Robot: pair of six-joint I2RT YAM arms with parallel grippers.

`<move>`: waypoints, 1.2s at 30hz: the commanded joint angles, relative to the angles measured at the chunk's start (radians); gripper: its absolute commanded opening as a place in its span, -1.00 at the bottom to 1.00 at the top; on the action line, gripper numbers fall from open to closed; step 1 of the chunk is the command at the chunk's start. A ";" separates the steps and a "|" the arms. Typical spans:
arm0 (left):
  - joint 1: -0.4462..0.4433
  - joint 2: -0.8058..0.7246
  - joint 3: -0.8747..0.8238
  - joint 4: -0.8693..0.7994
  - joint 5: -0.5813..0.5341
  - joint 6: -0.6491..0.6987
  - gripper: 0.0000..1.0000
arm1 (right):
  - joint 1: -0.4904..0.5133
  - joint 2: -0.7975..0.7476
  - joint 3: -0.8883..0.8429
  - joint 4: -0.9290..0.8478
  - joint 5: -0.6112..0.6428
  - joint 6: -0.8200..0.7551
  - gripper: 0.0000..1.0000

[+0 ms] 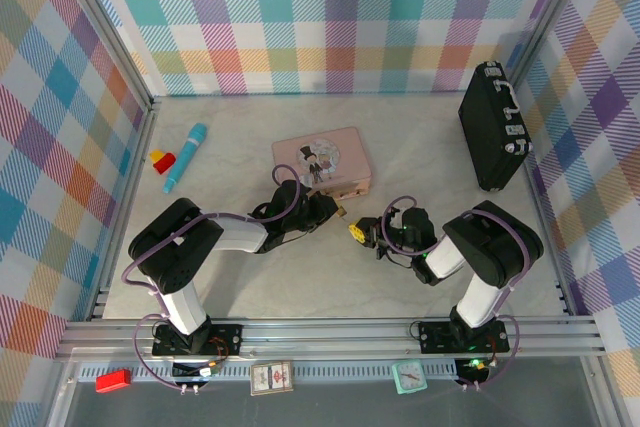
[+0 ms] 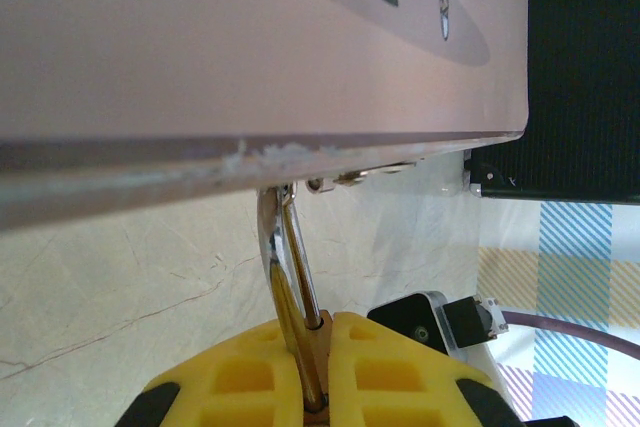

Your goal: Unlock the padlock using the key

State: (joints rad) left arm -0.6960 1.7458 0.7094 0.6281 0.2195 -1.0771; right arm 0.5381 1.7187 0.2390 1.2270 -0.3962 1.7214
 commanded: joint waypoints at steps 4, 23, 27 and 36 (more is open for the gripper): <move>0.004 -0.023 -0.005 0.049 -0.020 -0.052 -0.88 | 0.005 -0.005 -0.003 0.042 0.017 0.013 -1.00; 0.001 -0.038 -0.018 0.060 -0.025 -0.050 -0.88 | 0.003 -0.002 -0.009 0.051 0.026 0.015 -1.00; 0.000 -0.037 -0.021 0.069 -0.026 -0.052 -0.88 | 0.004 0.011 -0.012 0.078 0.028 0.031 -1.00; -0.004 -0.038 -0.026 0.090 -0.026 -0.055 -0.88 | 0.003 0.040 -0.014 0.115 0.031 0.043 -1.00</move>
State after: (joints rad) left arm -0.6987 1.7454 0.7013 0.6373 0.2115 -1.0763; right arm 0.5381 1.7451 0.2348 1.2797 -0.3748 1.7508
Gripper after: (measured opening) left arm 0.085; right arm 0.055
